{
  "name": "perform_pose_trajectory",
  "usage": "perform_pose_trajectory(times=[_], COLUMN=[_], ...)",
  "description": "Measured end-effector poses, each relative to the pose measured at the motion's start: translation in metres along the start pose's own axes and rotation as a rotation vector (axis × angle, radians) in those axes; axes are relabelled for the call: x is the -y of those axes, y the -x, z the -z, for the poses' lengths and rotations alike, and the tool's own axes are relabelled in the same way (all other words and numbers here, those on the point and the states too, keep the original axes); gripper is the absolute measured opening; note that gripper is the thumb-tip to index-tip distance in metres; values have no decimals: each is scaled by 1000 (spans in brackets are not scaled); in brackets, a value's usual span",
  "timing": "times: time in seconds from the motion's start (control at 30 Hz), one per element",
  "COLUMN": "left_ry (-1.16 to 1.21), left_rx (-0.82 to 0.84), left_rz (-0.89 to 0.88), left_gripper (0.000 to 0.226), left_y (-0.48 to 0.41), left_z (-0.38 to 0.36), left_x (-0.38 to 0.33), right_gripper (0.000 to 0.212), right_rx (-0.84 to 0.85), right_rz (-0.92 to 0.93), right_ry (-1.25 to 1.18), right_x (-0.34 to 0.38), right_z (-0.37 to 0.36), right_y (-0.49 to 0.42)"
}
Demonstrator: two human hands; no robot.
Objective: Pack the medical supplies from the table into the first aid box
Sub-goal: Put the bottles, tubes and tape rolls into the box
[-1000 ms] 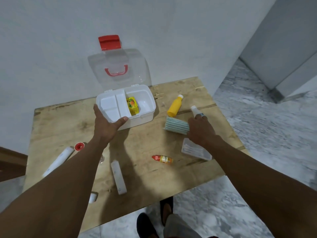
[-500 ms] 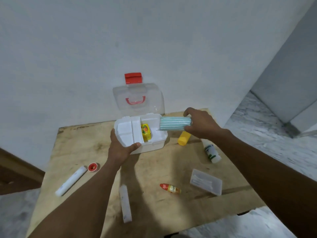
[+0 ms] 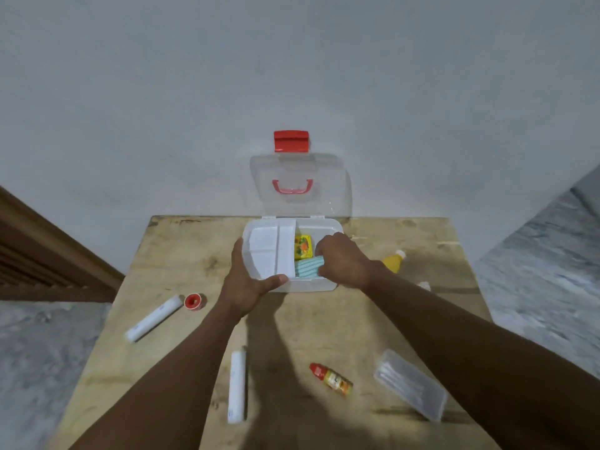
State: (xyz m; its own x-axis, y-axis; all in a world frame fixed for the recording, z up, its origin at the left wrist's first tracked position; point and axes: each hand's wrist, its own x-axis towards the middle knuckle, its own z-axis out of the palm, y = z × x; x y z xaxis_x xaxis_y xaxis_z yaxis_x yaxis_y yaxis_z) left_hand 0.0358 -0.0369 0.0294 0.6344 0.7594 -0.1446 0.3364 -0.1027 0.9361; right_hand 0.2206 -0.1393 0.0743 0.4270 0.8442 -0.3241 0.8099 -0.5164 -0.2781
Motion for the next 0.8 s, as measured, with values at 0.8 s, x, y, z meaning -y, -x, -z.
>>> perform_pose_trajectory(times=[0.8], left_ry=[14], left_rx=[-39], left_rz=[-65], left_gripper=[102], left_y=[-3], left_z=[-2], left_x=[10], right_gripper=[33], right_rx=[-90], right_rz=[-274], right_ry=[-215], right_x=[42], right_z=[-28], right_y=[-5])
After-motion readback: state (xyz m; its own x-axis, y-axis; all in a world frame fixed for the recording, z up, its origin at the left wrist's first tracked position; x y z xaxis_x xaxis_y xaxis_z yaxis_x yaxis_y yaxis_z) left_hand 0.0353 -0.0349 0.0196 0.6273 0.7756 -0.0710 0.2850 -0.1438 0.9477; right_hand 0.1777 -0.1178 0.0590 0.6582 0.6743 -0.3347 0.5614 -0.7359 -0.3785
